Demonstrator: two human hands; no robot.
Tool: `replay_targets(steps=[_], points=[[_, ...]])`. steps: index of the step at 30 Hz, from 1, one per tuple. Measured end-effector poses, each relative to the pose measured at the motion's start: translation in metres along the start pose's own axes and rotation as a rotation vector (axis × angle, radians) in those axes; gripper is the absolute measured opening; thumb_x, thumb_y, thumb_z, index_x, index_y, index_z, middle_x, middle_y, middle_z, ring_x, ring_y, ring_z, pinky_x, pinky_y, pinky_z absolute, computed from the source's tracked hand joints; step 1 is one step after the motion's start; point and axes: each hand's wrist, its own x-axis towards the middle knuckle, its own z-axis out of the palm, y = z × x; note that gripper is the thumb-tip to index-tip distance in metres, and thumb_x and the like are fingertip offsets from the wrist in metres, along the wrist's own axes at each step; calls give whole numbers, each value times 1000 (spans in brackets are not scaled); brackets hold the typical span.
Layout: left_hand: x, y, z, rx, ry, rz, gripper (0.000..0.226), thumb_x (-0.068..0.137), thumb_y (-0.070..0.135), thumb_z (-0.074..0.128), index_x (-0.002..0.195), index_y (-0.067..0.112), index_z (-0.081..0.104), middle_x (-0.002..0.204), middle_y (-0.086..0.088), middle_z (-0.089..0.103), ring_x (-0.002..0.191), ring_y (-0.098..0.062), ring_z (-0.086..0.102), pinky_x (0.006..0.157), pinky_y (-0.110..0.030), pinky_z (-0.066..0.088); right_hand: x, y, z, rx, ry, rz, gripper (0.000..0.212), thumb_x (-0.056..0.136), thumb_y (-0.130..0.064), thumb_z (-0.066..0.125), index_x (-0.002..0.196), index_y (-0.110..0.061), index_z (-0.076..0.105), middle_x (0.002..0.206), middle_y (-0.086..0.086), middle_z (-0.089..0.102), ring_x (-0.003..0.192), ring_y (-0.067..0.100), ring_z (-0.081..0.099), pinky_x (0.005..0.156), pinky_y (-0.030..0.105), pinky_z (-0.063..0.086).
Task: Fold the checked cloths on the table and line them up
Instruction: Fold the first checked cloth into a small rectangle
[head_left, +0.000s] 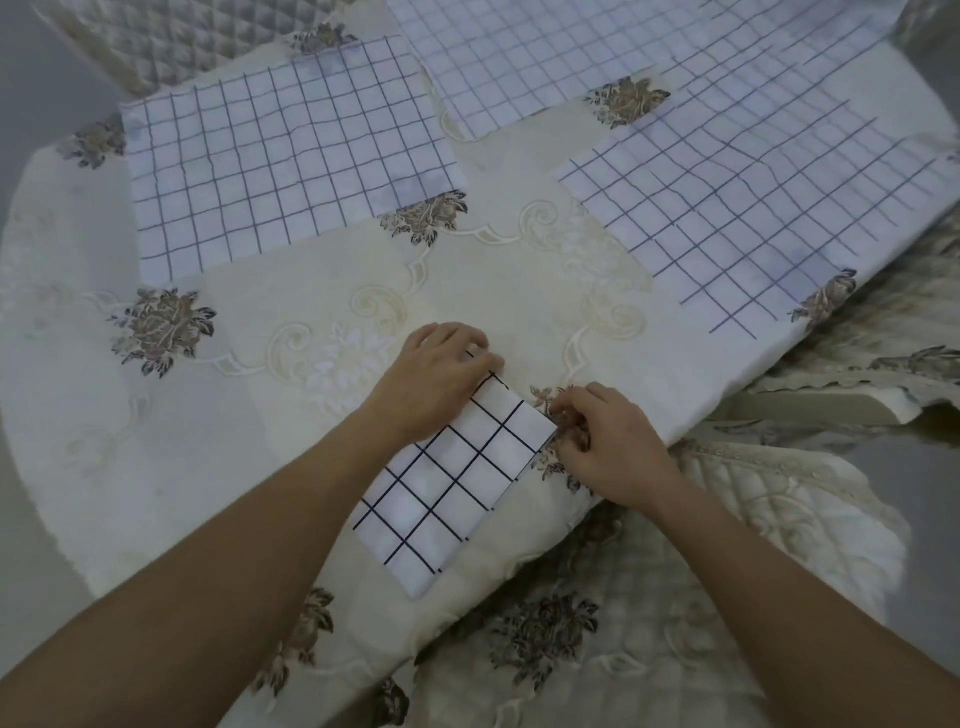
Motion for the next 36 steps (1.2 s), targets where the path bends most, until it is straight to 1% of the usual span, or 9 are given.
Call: replay_targets(steps=[2, 5, 10, 17, 22, 25, 30, 33, 36], points=[[7, -6, -3, -27, -18, 30, 23, 95, 18, 63, 117, 24, 64, 120, -2, 59, 117, -27, 53, 94, -48, 45, -1, 2, -1, 5, -25, -6, 46, 72, -44, 48, 110, -24, 65, 90, -7, 54, 88, 19, 54, 78, 44, 50], [10, -3, -4, -9, -18, 66, 22, 94, 17, 64, 114, 24, 65, 118, -1, 60, 115, -26, 54, 95, -45, 43, 1, 3, 2, -10, -21, 0, 45, 74, -52, 51, 109, -26, 64, 89, -10, 52, 89, 18, 53, 79, 44, 49], [11, 5, 3, -7, 23, 55, 24, 90, 10, 66, 110, 22, 65, 108, -1, 58, 103, -24, 57, 99, -48, 42, 2, 4, 6, -16, 28, -24, 30, 77, -41, 66, 104, -28, 65, 83, -15, 49, 85, 14, 50, 77, 43, 48], [17, 2, 4, -37, -27, 30, 21, 93, 9, 62, 108, 23, 59, 104, 2, 54, 100, -21, 52, 104, -46, 37, 2, 6, 5, 36, 24, -53, 28, 72, -31, 63, 99, -26, 67, 81, -13, 53, 84, 15, 51, 75, 43, 49], [17, -2, -2, -76, -57, 36, 10, 98, 19, 55, 107, 22, 59, 105, 2, 54, 101, -21, 50, 94, -44, 41, 3, 6, 8, 38, 49, -33, 21, 74, -36, 65, 94, -28, 67, 78, -15, 52, 82, 11, 48, 73, 41, 47], [19, 0, -6, -45, -70, 30, 13, 99, 25, 49, 106, 22, 60, 106, 2, 55, 102, -22, 52, 97, -47, 41, 4, 7, 11, 50, 60, -21, 18, 76, -38, 64, 93, -30, 66, 77, -16, 52, 82, 11, 48, 74, 41, 47], [-6, 43, -9, -3, 125, -118, 30, 98, 25, 44, 122, 15, 60, 137, -6, 54, 126, -26, 52, 113, -49, 32, 6, 6, 16, 5, 122, -21, 18, 80, -42, 60, 90, -28, 65, 74, -17, 48, 78, 12, 48, 70, 40, 47], [-34, 77, 3, 63, 41, -213, 52, 102, 40, 41, 148, 14, 42, 161, -9, 28, 148, -25, 29, 118, -52, 25, 5, 3, 21, -140, 207, -88, 23, 80, -43, 60, 90, -22, 62, 78, -11, 51, 75, 20, 53, 63, 37, 43], [-44, 84, 20, 101, -52, -300, 68, 103, 52, 33, 158, 15, 18, 167, -9, 7, 154, -23, 8, 120, -52, 21, 8, -2, 23, -343, 259, -83, 31, 80, -44, 65, 98, -20, 60, 92, 0, 54, 83, 23, 50, 68, 37, 39]])
